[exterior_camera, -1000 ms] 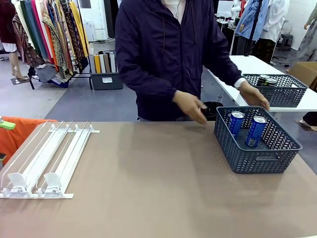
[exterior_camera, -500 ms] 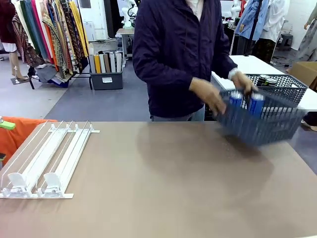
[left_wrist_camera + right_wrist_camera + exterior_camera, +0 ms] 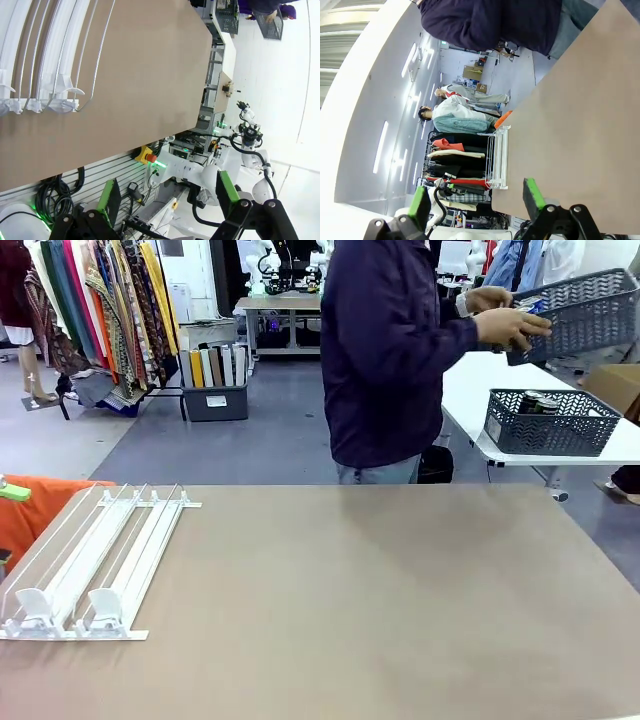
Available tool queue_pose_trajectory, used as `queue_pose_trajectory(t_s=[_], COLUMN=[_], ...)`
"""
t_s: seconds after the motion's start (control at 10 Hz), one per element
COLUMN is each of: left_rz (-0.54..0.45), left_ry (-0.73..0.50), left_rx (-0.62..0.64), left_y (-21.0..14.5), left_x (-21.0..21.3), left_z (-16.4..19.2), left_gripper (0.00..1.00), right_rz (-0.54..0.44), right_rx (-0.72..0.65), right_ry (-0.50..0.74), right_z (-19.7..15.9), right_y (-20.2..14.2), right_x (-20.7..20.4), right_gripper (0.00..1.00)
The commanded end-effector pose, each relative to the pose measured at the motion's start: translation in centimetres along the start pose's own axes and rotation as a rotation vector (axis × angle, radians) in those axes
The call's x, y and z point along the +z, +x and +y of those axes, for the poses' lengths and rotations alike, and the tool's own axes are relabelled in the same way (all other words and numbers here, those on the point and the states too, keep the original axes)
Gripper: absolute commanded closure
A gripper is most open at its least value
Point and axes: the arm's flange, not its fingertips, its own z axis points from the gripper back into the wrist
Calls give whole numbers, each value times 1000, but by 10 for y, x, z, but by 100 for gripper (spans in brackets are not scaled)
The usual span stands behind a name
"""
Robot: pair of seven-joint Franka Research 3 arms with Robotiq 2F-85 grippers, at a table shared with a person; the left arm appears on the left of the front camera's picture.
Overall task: Retrieve and store the cans from the dispenser.
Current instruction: Pick up one can from the Automatic Can Dispenser and place it in the middle of the table.
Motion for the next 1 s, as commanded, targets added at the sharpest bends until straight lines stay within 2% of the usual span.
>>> queue_pose_trajectory(t_s=[0.0,0.9], left_rz=[1,1], left_ry=[-22,-22], left_rx=[-5,-5], left_y=[0,0], left_x=[1,1], left_z=[0,0], left_gripper=[0,0], right_rz=[-15,-15], right_rx=[24,24], right_ry=[29,29], right_z=[3,3], right_y=[3,3], right_x=[-2,-2], right_gripper=[0,0])
